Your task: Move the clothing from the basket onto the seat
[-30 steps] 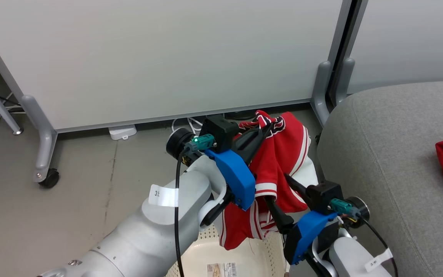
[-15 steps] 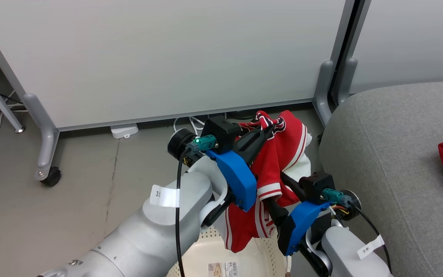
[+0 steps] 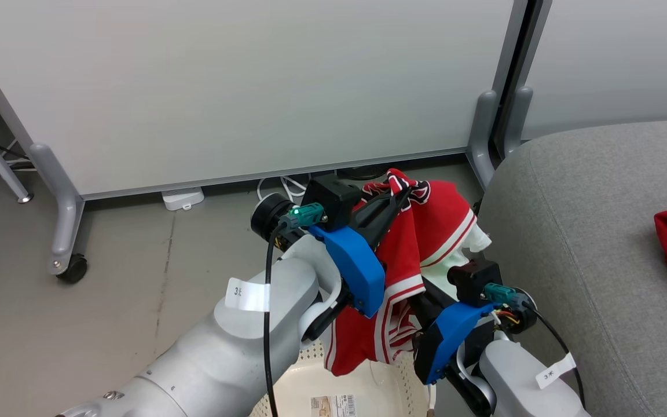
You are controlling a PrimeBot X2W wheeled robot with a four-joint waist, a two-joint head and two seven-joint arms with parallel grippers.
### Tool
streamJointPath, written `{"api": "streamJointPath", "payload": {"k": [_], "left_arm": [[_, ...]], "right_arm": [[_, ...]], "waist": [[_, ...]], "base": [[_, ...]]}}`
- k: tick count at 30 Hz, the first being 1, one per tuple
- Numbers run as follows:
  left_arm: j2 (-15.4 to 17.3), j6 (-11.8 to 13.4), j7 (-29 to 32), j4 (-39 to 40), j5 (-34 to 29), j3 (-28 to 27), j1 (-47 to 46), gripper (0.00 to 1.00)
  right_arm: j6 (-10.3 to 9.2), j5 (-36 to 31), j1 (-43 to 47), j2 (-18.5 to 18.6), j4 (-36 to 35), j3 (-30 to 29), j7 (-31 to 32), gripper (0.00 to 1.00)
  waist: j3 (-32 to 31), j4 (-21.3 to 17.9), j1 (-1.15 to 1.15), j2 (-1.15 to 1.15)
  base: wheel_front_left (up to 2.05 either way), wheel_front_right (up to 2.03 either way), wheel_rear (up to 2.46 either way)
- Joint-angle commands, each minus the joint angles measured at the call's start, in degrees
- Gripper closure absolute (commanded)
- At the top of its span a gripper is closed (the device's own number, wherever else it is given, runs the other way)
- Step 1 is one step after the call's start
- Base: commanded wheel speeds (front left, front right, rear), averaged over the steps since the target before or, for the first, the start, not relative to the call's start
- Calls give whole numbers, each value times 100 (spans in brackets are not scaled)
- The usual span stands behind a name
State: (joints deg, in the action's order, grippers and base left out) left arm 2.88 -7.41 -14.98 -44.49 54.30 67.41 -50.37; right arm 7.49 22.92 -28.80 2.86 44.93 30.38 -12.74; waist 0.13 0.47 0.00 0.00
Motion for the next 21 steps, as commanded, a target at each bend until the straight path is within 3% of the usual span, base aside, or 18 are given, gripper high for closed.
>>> {"api": "streamJointPath", "payload": {"k": [1,9,10,12,13,14,15,21], "left_arm": [[1,-10,-31,-9,-42,-28,-74,100],[1,-10,-31,-25,-41,-39,-30,100],[1,-10,-31,-18,-48,-45,-31,96],[1,-10,-31,1,-48,-64,-27,58],[1,-10,-31,6,-64,-75,-20,50],[1,-10,-31,8,-78,-84,-14,5],[1,-10,-31,9,-91,-91,-7,0],[1,-10,-31,-3,-119,-121,31,0]], "right_arm": [[1,36,-88,5,26,27,-36,100],[1,145,-169,5,124,109,-111,100],[1,150,-170,5,138,120,-122,100],[1,163,-170,5,158,136,-144,100],[1,174,-177,5,167,146,-149,100],[1,184,-186,5,170,152,-146,100],[1,192,-193,5,178,160,-155,100],[1,214,-225,5,219,183,-191,100]], "waist": [[0,-5,0,0],[-9,-29,0,0],[-9,-30,0,0],[-11,-31,0,0],[-12,-32,0,0],[-11,-33,0,0],[-11,-33,0,0],[-2,-30,0,0]], "base": [[0,0,0],[0,0,0],[0,0,0],[0,0,0],[0,0,0],[0,0,0],[0,0,0],[0,0,0]]}}
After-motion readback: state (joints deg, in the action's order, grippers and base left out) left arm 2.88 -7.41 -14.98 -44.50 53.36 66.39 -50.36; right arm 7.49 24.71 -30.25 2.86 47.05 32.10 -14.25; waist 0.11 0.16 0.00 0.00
